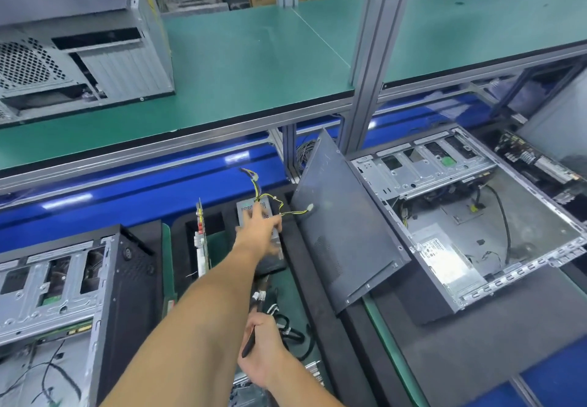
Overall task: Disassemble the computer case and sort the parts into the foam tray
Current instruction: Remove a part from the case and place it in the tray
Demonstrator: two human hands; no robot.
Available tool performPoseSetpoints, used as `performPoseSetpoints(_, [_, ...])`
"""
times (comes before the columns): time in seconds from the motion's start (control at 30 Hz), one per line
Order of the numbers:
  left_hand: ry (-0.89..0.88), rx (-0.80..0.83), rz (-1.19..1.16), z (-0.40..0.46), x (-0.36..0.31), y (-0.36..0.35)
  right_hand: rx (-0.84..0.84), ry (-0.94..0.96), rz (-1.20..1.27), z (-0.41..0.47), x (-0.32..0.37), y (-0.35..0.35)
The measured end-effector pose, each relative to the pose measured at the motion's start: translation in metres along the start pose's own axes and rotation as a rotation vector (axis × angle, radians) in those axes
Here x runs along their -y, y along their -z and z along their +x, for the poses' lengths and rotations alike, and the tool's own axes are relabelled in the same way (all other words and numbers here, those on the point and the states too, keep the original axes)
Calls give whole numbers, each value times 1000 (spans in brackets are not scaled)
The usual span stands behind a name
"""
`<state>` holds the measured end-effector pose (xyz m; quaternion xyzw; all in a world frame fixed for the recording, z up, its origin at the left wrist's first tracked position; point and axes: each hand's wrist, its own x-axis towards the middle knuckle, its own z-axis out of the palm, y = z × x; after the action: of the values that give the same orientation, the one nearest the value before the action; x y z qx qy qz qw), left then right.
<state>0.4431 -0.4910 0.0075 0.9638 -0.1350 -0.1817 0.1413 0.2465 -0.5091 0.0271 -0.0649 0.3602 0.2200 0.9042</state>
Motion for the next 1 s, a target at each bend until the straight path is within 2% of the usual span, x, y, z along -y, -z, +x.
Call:
performPoseSetpoints(0.13, [41,-105,88,7,8,-8,22,-5,53,2,2,0])
performPoseSetpoints(0.23, [28,-70,122,13,6,-12,54,-11,73,1,5,1])
performPoseSetpoints(0.4, [-11,-26,315,10,3,-25,-35,-13,29,5,8,5])
performPoseSetpoints(0.5, [-65,104,361,8,-2,-6,-105,46,-70,10,5,1])
performPoseSetpoints(0.6, [-134,221,349,-1,-5,30,-163,193,-272,19,2,-15])
performPoseSetpoints(0.67, [-171,205,319,-15,1,53,-244,320,-378,32,6,-30])
performPoseSetpoints(0.73, [-207,42,356,-31,14,73,-329,458,-532,39,16,-50])
performPoseSetpoints(0.8, [-199,-134,305,-50,32,87,-507,605,-913,40,30,-67])
performPoseSetpoints(0.87, [-156,-245,173,-73,54,98,-659,664,-1310,39,41,-71])
performPoseSetpoints(0.93, [-151,-319,129,-97,79,103,-716,700,-1496,37,45,-74])
performPoseSetpoints(1.0, [-164,-375,142,-123,107,103,-778,811,-1593,34,40,-77])
